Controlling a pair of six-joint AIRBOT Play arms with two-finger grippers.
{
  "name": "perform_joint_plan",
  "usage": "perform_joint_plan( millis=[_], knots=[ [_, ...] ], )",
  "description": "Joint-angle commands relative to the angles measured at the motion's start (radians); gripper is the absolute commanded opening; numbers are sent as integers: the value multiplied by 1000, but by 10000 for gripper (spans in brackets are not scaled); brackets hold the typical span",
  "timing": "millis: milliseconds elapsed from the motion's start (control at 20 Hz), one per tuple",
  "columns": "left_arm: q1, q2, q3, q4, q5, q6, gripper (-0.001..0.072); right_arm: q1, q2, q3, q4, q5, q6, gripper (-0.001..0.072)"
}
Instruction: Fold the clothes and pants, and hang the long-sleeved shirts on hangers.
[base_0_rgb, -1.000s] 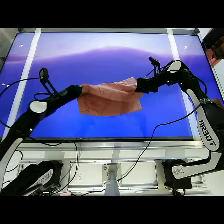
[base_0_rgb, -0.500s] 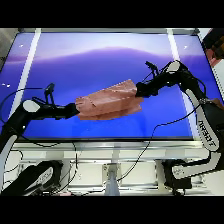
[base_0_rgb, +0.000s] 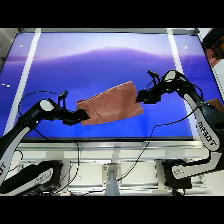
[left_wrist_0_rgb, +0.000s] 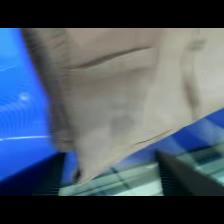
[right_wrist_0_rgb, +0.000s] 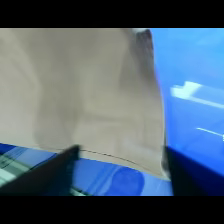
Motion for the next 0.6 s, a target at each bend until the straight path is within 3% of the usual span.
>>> perform_joint_plan(
  millis=[0,250,550],
  knots=[
    [-6,-19,18,-45,0,2,650,0,0,5,-5,19,0,660],
    [3,58,111,-52,-72,2,647,-7,0,149,-119,12,-21,660],
    [120,237,159,-19,-87,2,647,-130,-1,395,-238,2,72,657]
  ],
)
